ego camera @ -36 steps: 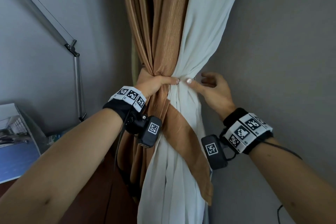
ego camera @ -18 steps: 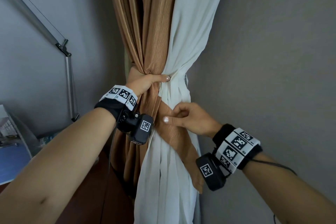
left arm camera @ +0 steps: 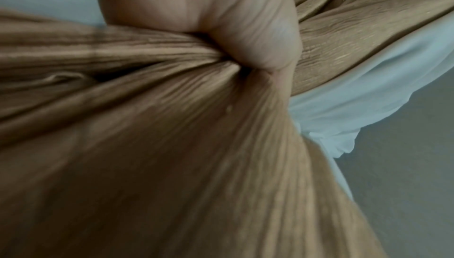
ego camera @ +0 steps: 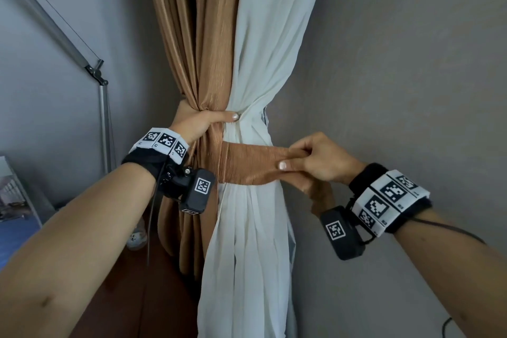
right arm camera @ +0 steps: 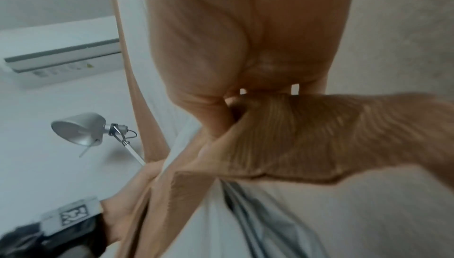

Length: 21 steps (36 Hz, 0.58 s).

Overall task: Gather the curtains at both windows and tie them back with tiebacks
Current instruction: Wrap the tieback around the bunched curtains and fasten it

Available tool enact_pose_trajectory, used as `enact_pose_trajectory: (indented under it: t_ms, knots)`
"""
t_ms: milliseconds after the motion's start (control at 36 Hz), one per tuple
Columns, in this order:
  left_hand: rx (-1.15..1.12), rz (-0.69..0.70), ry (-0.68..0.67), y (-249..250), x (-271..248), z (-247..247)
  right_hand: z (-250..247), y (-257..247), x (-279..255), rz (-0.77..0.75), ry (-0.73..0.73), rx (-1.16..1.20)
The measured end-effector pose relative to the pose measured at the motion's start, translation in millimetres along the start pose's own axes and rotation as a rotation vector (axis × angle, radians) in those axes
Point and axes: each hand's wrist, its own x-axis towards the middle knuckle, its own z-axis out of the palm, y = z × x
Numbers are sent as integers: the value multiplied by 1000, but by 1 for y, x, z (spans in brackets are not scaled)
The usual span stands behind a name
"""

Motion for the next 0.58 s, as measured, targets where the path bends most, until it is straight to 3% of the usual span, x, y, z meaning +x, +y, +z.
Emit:
enact_pose_trajectory:
  t_ms: [333,444,583]
  knots:
    - [-39,8,-71,3,-17,-24,-14,-1,38,-120,429,-553]
    - [-58,9,-101,8,-27,-28,-6,-11,47,-129,444,-742]
    - [-79,11,-115,9,-34,-30,12,-28,59,-135,438,-738]
